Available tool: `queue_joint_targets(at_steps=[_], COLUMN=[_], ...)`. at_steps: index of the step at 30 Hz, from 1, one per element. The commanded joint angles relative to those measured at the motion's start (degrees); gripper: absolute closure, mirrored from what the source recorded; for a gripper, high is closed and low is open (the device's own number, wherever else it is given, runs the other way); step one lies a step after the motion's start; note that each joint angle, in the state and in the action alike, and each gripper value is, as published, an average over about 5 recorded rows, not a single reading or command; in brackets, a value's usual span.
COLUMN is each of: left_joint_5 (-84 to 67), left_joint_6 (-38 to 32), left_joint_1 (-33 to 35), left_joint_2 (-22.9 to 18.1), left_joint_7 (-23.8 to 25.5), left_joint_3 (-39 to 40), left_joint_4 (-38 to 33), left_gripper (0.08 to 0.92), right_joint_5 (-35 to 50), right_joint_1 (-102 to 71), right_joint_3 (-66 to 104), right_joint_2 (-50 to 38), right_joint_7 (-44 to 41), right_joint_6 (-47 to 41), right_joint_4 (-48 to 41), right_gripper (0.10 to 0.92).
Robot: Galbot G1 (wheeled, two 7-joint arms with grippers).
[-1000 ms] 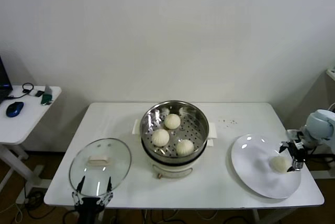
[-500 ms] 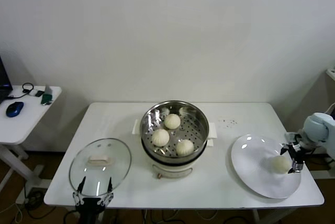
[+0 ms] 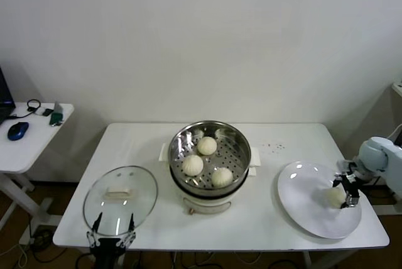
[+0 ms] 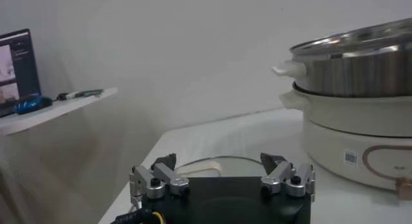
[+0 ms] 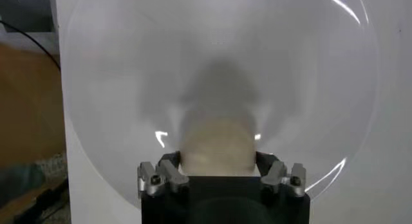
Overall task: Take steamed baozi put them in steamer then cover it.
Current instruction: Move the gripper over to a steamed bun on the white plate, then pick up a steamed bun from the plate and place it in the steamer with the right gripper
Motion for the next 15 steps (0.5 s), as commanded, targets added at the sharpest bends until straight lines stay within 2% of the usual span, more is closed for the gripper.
queue_joint_targets(at_steps=[1, 7, 15], left_joint_5=[0.1, 0.2, 0.6], left_joint_6=[-0.1, -0.2, -0.4], left_joint_1=[0.1, 0.2, 0.4], left_joint_2=[-0.1, -0.2, -0.5], left_joint_7=[0.0, 0.0, 0.0], left_joint_3=[0.1, 0.3, 1.3], left_joint_4=[-0.2, -0.4, -1.0], left_gripper=[0.177, 0.177, 0.177], right_joint_5=[2.8, 11.5, 34.0], right_joint_1=[2.0, 11.8, 40.6], right_joint_3=[-1.5, -10.2, -35.4], right_joint_2=[-0.4, -0.8, 6.6], right_joint_7=[-0.1, 1.0, 4.0], right_joint_6=[-0.5, -3.9, -8.7], right_joint_4=[0.0, 2.5, 4.6], right_gripper=[0.279, 0.293, 0.296])
